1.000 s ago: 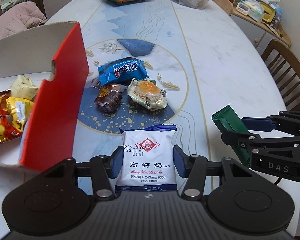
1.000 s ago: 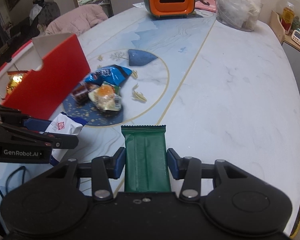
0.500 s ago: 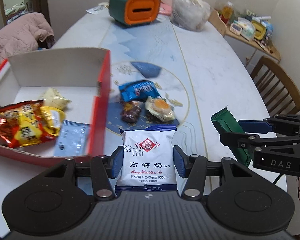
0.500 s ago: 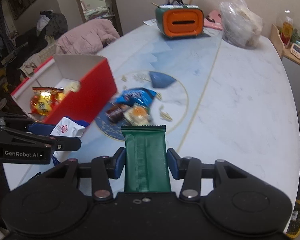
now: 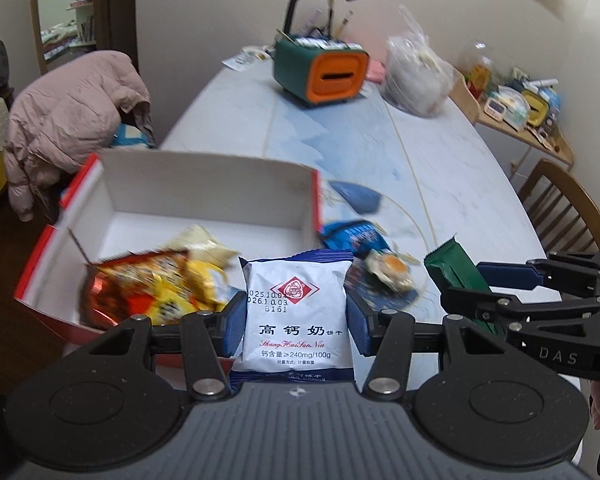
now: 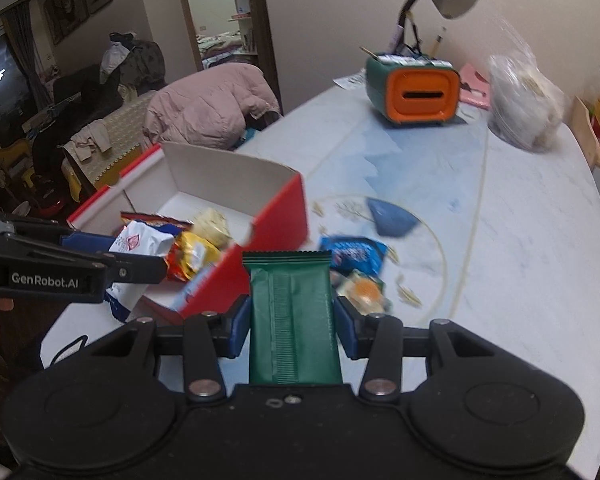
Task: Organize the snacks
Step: 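Carry both snacks into the white box and open both tools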
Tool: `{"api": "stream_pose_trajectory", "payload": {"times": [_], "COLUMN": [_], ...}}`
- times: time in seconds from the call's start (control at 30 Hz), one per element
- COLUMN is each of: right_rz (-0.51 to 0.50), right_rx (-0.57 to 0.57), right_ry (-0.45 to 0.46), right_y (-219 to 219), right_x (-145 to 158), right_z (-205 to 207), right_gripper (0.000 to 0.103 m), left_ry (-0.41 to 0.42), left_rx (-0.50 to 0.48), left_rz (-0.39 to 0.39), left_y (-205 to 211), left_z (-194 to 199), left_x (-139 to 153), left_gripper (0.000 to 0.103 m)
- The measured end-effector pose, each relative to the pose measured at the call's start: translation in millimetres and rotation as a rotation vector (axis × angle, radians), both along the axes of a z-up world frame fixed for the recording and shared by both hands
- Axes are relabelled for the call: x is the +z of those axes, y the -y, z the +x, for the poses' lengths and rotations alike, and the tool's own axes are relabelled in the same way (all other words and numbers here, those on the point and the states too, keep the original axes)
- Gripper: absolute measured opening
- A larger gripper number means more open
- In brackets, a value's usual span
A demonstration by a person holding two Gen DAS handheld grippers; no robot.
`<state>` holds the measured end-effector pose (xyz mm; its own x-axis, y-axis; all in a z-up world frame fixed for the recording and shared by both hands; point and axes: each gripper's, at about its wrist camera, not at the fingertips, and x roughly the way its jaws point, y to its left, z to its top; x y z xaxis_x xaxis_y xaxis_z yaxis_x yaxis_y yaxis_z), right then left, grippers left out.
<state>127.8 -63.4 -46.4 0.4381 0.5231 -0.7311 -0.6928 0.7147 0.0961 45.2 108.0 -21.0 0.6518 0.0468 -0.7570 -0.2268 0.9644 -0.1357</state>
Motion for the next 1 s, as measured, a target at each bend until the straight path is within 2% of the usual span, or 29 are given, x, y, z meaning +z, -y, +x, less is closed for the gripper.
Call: {"api": "stream_pose_trajectory", "payload": {"times": [0.33,0.67,1.0], "right_rz": [-0.001,-0.065,-0.111], "right_rx": [0.016,0.014,-0.013], "right_ry": [0.033,0.047,0.005], "right_y": [-65,-122,-161], "right_x": [7,-7,-36], "right_z": [-7,-3,15], "right_gripper": [0.043,0.043,0.043], "left_ry": [0.022,-0.031,-0.097], "left_rx": [0.050,0.059,0.035], "left_rz": [0.046,0.097,0.122], "left_y": [-72,-127,-159], "left_z": [-5,9,31], "left_x": [14,0,-19], "left_gripper": [0.051,0.051,0.051]}}
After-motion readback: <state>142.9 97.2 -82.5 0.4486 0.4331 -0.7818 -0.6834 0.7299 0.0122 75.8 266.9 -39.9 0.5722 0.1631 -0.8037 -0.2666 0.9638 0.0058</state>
